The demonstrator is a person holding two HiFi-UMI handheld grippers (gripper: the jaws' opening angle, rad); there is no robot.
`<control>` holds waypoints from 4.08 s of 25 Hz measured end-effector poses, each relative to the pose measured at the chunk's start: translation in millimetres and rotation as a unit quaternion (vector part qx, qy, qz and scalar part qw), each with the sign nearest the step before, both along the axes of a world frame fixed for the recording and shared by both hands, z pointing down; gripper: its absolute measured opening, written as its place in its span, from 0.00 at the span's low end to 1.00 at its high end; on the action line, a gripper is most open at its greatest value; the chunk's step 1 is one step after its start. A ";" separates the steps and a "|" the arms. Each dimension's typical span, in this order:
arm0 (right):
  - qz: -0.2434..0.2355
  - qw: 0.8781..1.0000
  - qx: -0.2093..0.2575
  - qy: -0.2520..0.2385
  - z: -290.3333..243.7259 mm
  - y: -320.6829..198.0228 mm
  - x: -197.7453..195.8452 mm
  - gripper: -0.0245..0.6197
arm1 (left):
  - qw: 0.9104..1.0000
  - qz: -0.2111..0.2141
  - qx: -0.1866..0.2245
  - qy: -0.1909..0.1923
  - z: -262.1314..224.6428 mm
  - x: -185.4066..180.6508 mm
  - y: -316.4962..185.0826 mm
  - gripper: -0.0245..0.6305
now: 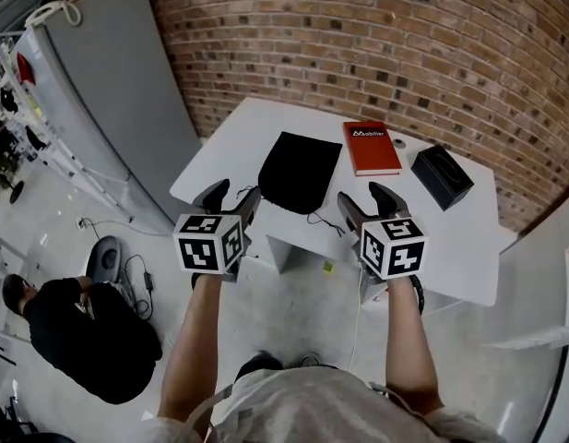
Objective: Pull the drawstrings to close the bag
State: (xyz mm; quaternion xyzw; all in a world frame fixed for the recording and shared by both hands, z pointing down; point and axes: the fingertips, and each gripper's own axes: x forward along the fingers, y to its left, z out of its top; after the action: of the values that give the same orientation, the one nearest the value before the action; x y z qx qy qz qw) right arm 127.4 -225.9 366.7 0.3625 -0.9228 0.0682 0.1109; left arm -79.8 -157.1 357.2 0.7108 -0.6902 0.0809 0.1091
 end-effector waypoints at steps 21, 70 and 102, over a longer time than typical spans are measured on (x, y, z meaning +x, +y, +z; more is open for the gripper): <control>0.124 0.992 -0.004 0.018 5.3 -38.3 -51.2 0.46 | 0.990 0.138 0.010 0.017 2.3 -54.3 -102.3 0.44; 0.133 0.972 -0.114 0.155 151.5 -36.2 -91.1 0.46 | 0.896 0.397 -0.164 -0.111 194.8 -59.7 -122.9 0.44; 0.029 0.947 -0.215 0.237 270.8 -61.8 -103.0 0.40 | 0.835 0.440 -0.271 -0.188 289.5 -53.6 -145.0 0.37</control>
State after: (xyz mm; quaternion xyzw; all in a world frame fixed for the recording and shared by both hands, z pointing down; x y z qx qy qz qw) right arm 24.4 -287.7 637.5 0.3620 -0.8224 0.1804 0.4001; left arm -133.4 -302.1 646.7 0.8528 -0.2620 0.4361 0.1179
